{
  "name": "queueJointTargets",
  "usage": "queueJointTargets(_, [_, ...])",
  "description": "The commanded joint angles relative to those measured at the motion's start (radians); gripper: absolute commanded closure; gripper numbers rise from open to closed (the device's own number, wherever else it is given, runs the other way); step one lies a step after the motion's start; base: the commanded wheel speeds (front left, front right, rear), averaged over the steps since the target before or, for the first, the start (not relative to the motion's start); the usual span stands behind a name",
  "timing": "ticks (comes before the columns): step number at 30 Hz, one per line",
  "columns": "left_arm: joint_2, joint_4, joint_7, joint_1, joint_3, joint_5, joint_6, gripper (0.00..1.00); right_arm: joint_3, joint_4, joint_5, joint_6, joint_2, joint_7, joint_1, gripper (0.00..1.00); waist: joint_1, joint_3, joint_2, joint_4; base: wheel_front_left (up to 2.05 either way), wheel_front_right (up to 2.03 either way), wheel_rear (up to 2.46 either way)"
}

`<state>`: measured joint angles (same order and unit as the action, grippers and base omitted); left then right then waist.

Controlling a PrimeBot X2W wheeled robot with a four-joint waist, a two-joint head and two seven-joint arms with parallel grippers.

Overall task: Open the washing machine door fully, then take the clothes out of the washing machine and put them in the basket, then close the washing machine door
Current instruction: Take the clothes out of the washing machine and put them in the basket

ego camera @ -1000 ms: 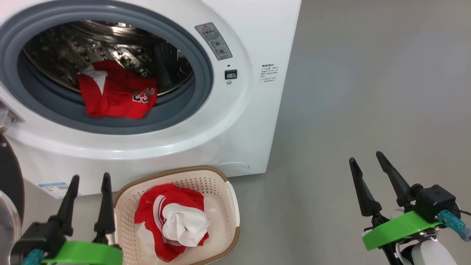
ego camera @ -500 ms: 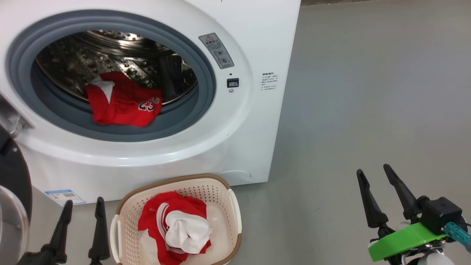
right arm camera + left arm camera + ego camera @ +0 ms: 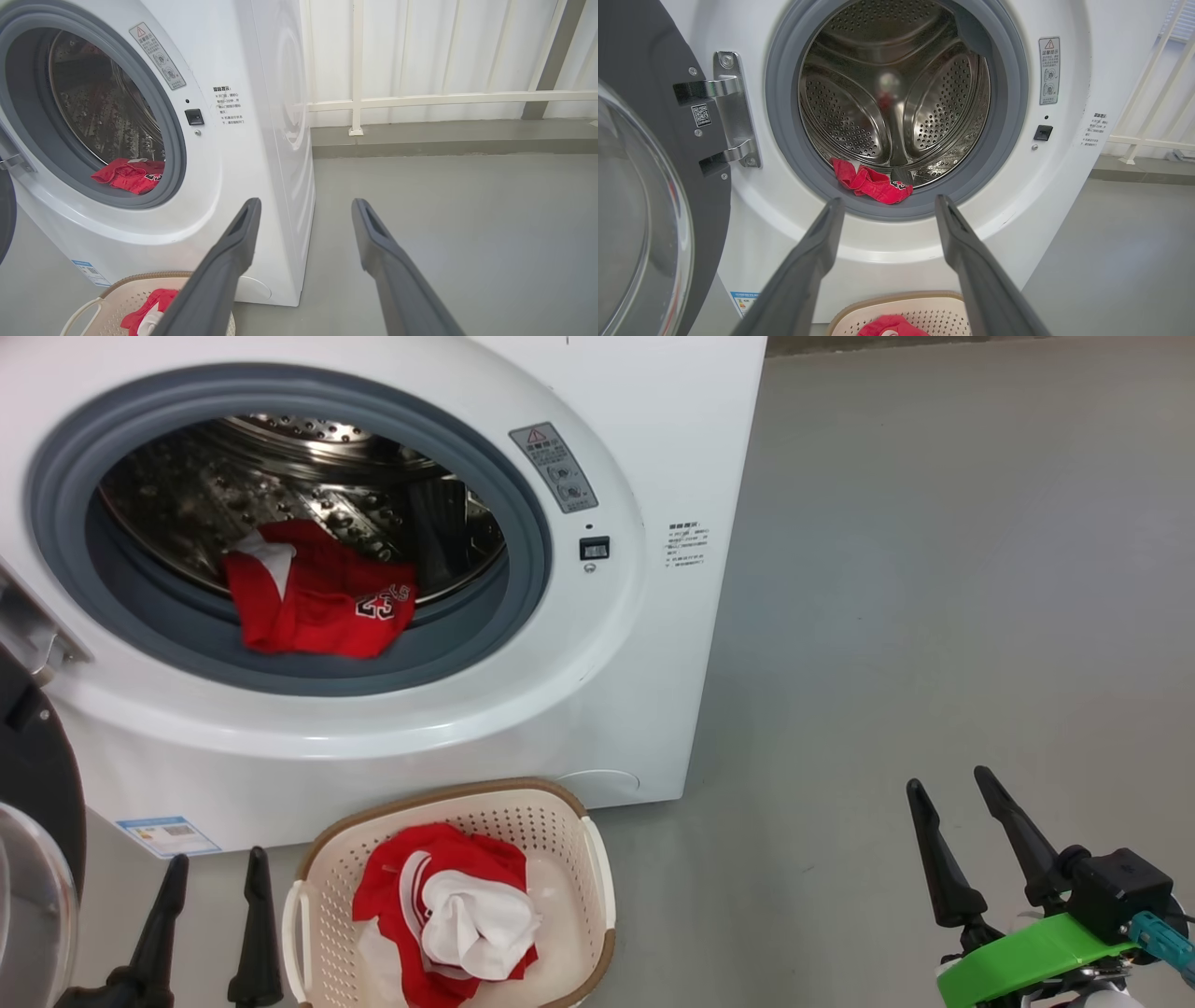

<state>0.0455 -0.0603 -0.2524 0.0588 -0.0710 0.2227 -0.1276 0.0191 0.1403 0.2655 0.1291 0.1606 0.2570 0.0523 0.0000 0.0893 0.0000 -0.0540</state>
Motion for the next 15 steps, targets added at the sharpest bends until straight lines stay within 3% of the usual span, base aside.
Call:
queueJointTargets(1, [0.007,0.03,-0.009,-0.018,-0.035,0.003,-0.003,0.0,0.019,-0.028,0.012,0.002,0.01,0.005,0.003,0.0,0.0,0.001,0.0,0.0,0.0,0.0,0.0])
queueJointTargets(15, [0.006,-0.028,-0.009,-0.08,-0.008,-0.006,-0.003,0.0,0.02,-0.031,0.009,0.002,0.004,0.005,0.028,0.0,0.0,0.051,0.0,0.0,0.0,0.0,0.0])
